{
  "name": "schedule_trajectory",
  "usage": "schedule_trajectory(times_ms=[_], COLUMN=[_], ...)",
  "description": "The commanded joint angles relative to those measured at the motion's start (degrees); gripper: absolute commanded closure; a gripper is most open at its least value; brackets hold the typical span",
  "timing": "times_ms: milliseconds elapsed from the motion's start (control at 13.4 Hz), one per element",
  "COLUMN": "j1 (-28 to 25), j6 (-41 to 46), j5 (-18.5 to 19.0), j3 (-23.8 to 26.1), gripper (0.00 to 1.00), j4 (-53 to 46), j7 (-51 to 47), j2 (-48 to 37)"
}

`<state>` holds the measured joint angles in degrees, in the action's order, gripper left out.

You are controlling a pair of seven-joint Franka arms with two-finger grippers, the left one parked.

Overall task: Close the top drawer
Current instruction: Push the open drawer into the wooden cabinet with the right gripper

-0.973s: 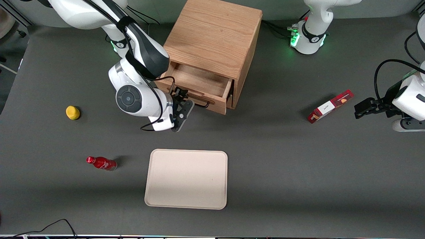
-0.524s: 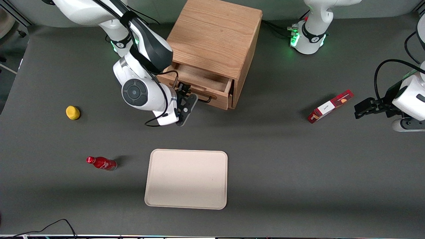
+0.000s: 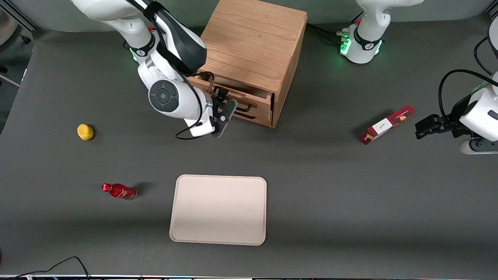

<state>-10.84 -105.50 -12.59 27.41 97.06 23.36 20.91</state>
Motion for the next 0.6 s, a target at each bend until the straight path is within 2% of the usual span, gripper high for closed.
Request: schedule_trajectory(times_ms=[0, 524], j1=[0.2, 0.6], j6=[-2.0, -2.1], j5=[-2.1, -2.1], j3=[1.9, 5.1], gripper=[0.0, 0.0], j4=[3.0, 4.6], j7=[-1.6, -4.2], j2=[-2.2, -3.9])
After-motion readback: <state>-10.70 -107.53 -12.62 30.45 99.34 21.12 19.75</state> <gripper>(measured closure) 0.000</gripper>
